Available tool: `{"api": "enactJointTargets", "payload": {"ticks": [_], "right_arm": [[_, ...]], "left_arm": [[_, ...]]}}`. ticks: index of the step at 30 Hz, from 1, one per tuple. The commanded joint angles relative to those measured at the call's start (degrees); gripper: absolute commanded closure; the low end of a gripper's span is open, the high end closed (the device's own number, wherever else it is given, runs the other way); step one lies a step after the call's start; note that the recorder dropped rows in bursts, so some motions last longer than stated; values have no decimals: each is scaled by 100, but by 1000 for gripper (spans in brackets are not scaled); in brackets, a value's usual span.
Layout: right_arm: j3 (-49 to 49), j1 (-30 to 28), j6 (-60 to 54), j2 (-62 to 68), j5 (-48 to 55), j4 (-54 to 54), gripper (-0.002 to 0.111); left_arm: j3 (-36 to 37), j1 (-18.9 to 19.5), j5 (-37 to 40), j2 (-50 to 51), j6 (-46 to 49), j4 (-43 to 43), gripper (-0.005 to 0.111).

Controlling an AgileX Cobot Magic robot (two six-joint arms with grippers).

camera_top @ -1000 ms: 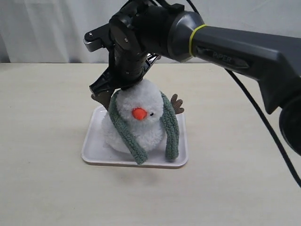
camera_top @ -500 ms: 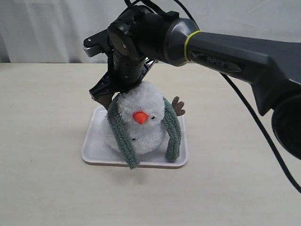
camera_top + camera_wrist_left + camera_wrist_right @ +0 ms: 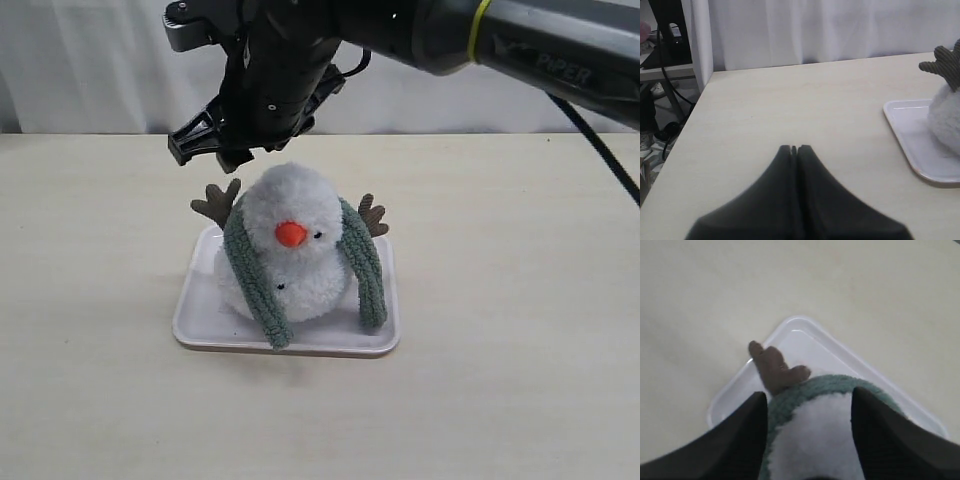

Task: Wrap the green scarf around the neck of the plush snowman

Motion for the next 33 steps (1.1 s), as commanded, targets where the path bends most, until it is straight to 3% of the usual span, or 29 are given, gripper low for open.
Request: {"api": "enactJointTargets", "payload": {"ticks": [1, 11, 18, 33], "right_arm": [[-10, 4, -522, -82, 370, 890, 58], [76, 673, -567, -71, 1120, 396, 58], [401, 1134, 82, -62, 1261, -553, 58], [1890, 1124, 1122, -62, -262, -1601, 58]], "left_arm": [[17, -37, -71, -11, -14, -12, 107], [17, -37, -71, -11, -14, -12, 107], [17, -37, -71, -11, -14, -12, 107], [17, -37, -71, -11, -14, -12, 107]]}}
